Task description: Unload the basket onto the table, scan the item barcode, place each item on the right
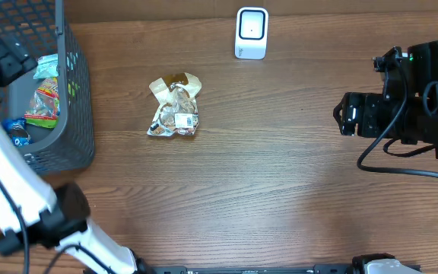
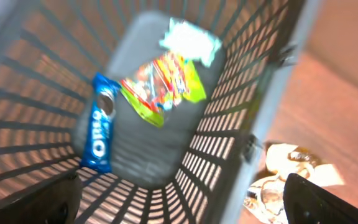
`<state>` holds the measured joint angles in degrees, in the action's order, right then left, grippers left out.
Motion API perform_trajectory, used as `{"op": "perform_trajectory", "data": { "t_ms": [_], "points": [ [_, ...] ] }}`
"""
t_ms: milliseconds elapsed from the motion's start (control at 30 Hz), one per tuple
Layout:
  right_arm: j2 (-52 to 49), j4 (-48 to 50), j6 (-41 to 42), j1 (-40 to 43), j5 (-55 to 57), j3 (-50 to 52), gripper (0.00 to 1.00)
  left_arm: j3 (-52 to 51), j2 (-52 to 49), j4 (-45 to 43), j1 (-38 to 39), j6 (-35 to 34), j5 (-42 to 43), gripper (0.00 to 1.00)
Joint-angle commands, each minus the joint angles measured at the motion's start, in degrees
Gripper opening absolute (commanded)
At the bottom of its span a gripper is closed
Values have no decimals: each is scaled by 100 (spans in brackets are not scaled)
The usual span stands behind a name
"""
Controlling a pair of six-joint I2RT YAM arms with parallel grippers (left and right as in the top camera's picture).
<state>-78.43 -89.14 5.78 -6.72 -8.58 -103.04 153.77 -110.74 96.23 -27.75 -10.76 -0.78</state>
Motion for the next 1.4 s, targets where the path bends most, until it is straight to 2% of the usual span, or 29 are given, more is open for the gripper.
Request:
{"op": "perform_trajectory", "data": {
  "t_ms": [0, 200, 367, 633, 833, 1033, 1233, 1367],
  "points": [
    [-13, 57, 2, 37, -7, 20, 89, -9, 70, -7, 2, -103, -415, 96],
    [-13, 26, 2, 37, -7, 20, 89, -11, 116, 59, 13, 96, -221, 91],
    [-13, 2, 2, 37, -7, 20, 89, -133, 658, 59, 229, 127, -105, 91],
    [-13, 94, 0, 37, -7, 20, 89, -2717, 2667, -15, 328, -22, -415, 93],
    [-13, 116, 2, 37, -81, 20, 89, -3611, 3471, -1270, 291, -142, -658, 98],
    [-13, 85, -2, 37, -138, 20, 89, -3637, 2964, -2677, 11, -428, -866, 100],
    [-13, 83, 0, 37, -138, 20, 89, -3637, 1775, -2839, -264, -640, -848, 100],
    [-13, 42, 2, 37, -140, 20, 89, -3637, 1069, -2916, -356, -732, -529, 100]
  ]
}}
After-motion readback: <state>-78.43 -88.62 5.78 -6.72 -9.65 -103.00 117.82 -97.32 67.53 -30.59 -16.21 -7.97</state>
